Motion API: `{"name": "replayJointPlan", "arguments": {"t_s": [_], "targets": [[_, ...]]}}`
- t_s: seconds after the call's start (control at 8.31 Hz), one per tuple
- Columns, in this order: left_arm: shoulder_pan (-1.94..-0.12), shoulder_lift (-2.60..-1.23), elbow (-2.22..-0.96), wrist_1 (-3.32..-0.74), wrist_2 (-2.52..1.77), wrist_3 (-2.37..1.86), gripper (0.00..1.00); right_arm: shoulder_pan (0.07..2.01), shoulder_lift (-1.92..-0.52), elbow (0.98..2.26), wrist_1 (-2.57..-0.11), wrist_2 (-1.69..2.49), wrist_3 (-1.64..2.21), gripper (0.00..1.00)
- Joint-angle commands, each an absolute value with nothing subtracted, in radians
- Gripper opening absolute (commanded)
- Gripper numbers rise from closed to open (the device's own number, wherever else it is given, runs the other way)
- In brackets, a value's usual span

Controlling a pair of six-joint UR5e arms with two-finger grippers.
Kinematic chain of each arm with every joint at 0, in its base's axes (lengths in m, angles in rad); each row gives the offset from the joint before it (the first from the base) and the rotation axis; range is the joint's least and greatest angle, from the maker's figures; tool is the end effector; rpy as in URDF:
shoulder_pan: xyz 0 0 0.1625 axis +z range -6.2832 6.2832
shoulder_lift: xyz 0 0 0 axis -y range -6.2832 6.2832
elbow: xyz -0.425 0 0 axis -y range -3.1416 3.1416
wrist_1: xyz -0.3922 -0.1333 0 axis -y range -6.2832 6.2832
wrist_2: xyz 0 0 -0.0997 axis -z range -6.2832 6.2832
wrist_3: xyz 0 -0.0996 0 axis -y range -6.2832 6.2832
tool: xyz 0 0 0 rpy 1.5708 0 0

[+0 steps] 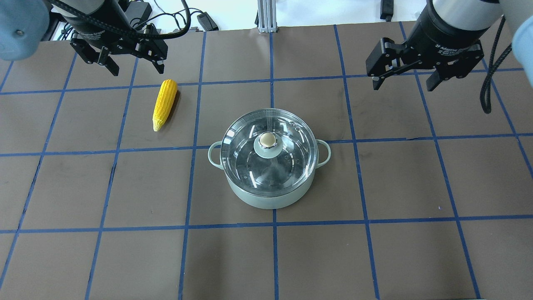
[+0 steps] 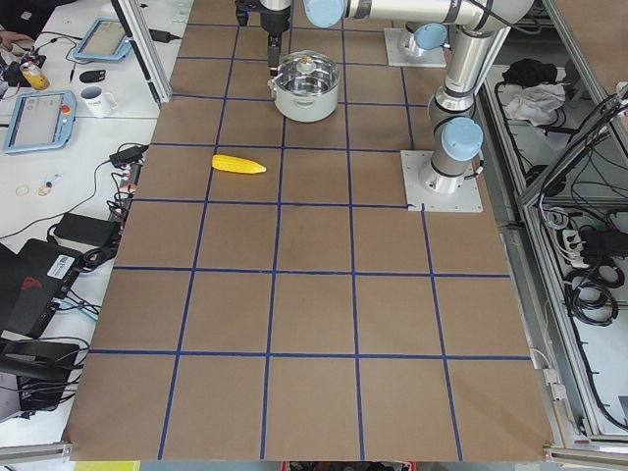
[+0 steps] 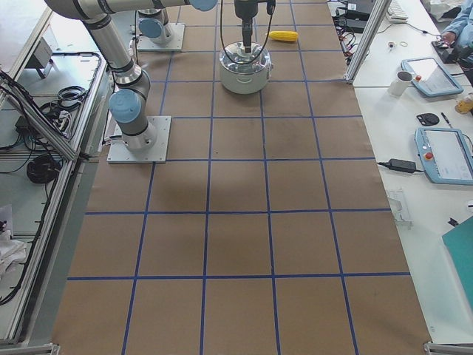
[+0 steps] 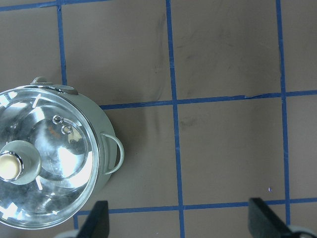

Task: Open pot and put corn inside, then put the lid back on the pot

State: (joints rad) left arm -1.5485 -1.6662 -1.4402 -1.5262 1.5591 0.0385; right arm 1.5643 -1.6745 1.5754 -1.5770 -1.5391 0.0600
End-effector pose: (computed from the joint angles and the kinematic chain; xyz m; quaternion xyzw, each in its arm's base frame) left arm -0.1224 -0.5426 0.5080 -0.0083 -0.9992 0.0400 0.0046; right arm 0.1335 -0.4568 0.5355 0.0324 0.9980 -0.0522 0.0172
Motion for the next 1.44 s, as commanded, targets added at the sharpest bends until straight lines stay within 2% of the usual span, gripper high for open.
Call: {"name": "replayJointPlan", "arguments": {"t_s": [0.0,0.36,0.96,1.08,1.32], "targets": [[-1.479,-1.773,-1.44,-1.464,1.552,0.117,1.0,1.565,-1.675,1.575,-1.577,-1.542,0.054,1.0],[-1.465,-1.928,-1.44,-1.371,1.571,0.351,1.0,1.565,-1.666,1.578,-1.572,-1.537,0.057,1.0],[-1.435,-2.112,-1.44,-1.109,1.607,0.504,1.0,1.563,-1.6,1.577,-1.612,-1.52,0.076,1.0],[-1.404,-2.124,-1.44,-1.105,1.611,0.556,1.0,1.603,-1.536,1.556,-1.694,-1.52,0.145,1.0],[-1.39,-2.155,-1.44,-1.1,1.606,0.572,1.0,1.812,-1.414,1.52,-1.739,-1.531,0.338,1.0]]}}
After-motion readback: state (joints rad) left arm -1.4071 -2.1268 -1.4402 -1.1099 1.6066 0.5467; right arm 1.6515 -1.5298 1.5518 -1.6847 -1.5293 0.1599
